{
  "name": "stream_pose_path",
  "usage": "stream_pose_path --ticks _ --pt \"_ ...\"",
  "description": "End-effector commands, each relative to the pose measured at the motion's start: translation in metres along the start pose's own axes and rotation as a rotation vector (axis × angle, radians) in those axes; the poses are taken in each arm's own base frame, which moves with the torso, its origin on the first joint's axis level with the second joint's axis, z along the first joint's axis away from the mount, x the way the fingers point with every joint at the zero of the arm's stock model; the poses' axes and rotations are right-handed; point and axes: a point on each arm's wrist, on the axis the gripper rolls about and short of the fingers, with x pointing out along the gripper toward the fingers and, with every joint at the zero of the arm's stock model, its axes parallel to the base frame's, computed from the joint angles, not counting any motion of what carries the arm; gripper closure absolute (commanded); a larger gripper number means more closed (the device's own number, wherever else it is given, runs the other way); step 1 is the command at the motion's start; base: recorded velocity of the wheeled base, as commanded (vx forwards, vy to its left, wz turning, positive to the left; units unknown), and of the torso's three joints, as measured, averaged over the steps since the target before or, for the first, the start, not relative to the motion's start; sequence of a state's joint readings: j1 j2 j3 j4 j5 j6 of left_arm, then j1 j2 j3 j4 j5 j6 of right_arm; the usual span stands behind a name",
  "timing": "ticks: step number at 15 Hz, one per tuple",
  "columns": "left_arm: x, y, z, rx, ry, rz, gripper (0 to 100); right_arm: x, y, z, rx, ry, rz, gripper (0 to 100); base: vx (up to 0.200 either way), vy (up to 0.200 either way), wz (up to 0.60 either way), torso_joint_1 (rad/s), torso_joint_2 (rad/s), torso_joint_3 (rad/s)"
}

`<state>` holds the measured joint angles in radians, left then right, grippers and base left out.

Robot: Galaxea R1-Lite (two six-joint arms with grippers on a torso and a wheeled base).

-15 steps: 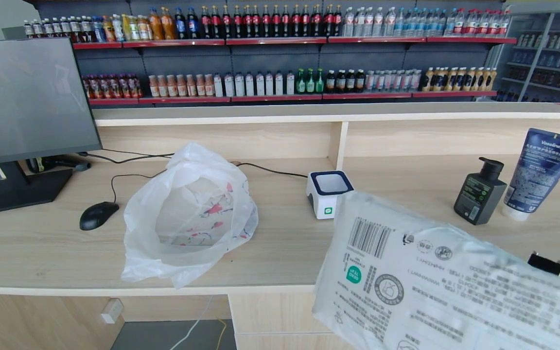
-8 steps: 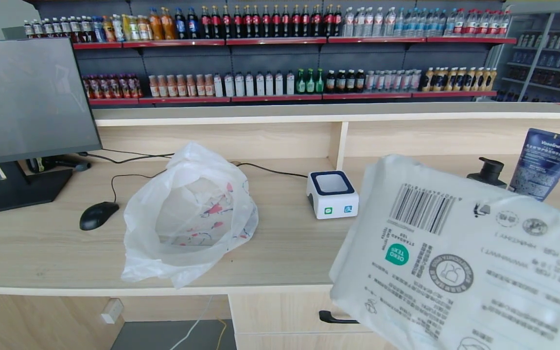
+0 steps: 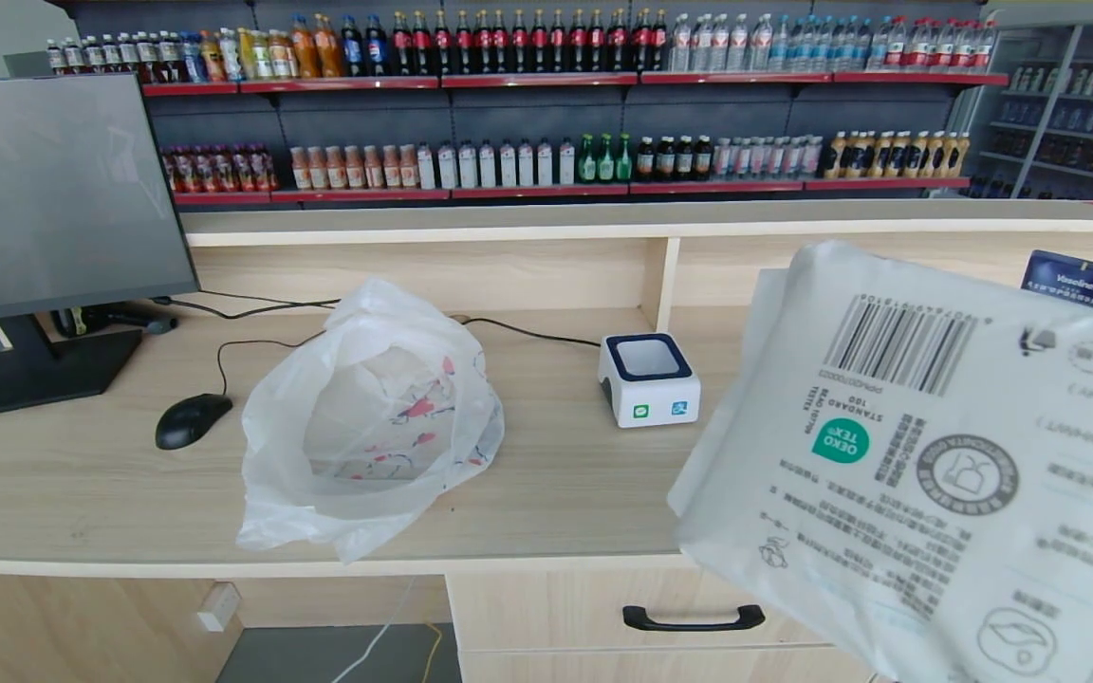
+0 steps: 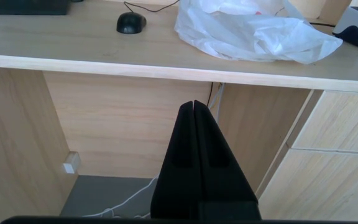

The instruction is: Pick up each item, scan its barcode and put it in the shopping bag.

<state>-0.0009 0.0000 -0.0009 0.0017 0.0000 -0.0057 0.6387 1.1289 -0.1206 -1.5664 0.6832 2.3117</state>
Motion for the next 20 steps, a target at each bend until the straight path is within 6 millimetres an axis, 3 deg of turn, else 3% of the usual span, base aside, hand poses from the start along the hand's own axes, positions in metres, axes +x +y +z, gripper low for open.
stream_pose_path --ticks 1,14,17,20 --pt "0.000 0.000 0.000 0.000 0.001 0.001 100 0.000 0.000 0.000 0.000 -0.001 -0.002 100 0.000 0.000 0.00 0.000 0.00 0.000" --pt "0.000 0.000 0.000 0.000 0.001 0.001 100 -0.001 0.000 -0.001 -0.011 0.003 0.002 100 0.000 0.000 0.00 0.000 0.00 0.000" --pt "0.000 0.000 0.000 0.000 -0.001 0.001 100 -0.004 -0.011 0.004 -0.156 -0.022 -0.041 100 0.000 0.000 0.00 0.000 0.00 0.000" --pt "0.000 0.000 0.000 0.000 -0.002 0.001 100 -0.004 -0.039 0.030 -0.347 -0.095 -0.186 100 0.000 0.000 0.00 0.000 0.00 0.000"
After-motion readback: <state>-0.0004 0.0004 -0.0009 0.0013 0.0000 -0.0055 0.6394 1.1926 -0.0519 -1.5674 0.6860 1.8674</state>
